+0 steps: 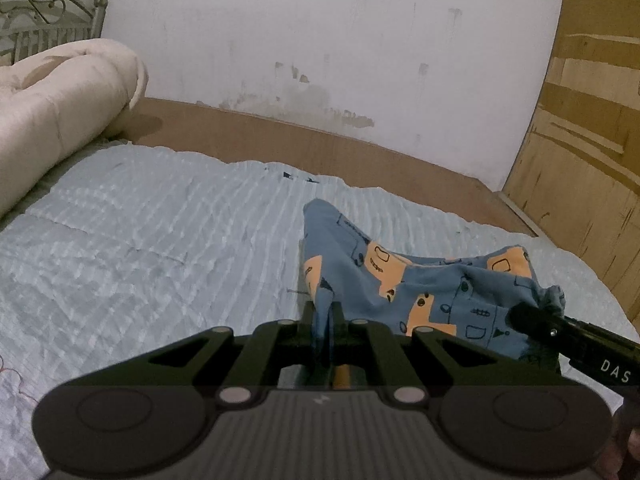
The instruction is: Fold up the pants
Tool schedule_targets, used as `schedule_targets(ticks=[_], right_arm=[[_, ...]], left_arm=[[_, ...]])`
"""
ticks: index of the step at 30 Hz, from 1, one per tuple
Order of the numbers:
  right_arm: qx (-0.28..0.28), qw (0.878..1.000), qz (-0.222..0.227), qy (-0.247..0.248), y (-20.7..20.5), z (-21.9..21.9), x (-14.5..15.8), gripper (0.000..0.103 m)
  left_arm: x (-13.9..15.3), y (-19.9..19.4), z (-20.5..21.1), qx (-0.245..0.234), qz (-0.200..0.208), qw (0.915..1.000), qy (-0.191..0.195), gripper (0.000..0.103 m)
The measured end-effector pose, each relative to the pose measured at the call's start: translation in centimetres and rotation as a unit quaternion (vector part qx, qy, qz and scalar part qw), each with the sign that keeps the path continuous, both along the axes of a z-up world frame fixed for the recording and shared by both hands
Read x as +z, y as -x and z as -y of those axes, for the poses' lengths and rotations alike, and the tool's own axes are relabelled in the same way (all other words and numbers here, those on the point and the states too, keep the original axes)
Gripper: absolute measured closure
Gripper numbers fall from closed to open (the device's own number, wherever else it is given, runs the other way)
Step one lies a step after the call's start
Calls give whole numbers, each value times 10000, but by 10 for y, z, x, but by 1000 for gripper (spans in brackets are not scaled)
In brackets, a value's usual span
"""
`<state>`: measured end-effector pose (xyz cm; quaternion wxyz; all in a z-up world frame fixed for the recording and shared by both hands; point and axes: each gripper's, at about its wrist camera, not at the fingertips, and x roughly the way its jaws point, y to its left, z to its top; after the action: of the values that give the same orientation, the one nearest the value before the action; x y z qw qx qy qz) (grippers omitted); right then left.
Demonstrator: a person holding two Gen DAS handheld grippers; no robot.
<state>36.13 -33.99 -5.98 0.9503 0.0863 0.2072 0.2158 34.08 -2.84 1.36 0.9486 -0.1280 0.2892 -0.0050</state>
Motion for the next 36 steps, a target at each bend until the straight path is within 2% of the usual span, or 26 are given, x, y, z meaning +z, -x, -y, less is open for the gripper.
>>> schedule_targets(ticks=[13, 15, 17, 21, 23, 24, 26, 28, 32, 36], right_arm=[[-111, 9997, -194, 96, -7, -3, -7, 82], [-137, 9995, -239, 126, -8, -3, -9, 73], [-232, 9993, -254, 163, -7, -3, -9, 66], [-301, 9990, -222, 235, 5, 0, -5, 48], [-318, 9990, -147, 275, 16, 1, -1, 37], [-316, 9991, -90, 284, 24, 1, 2, 33], [-306, 9991, 11, 301, 39, 2, 9, 25], [-333, 9989, 119, 305, 57, 4, 16, 17], [-413, 9984, 315, 240, 96, 9, 31, 3], [-468, 9979, 438, 53, 135, 12, 41, 1]], left_arm=[[1, -2, 7, -19, -276, 9996, -31, 97], [-1, -1, 6, 10, -368, 9993, -27, 89], [-2, 3, 5, 32, -428, 9991, -34, 66], [3, 18, 3, 59, -427, 9990, -71, 56], [10, 30, 2, 74, -376, 9992, -89, 41], [14, 38, 2, 75, -328, 9994, -117, 37], [23, 52, 2, 59, -220, 9995, -203, 22], [33, 68, 3, 73, -139, 9995, -257, 12], [49, 102, 2, 73, 103, 9995, -302, 1], [58, 143, 3, 34, 285, 9986, -454, 1]])
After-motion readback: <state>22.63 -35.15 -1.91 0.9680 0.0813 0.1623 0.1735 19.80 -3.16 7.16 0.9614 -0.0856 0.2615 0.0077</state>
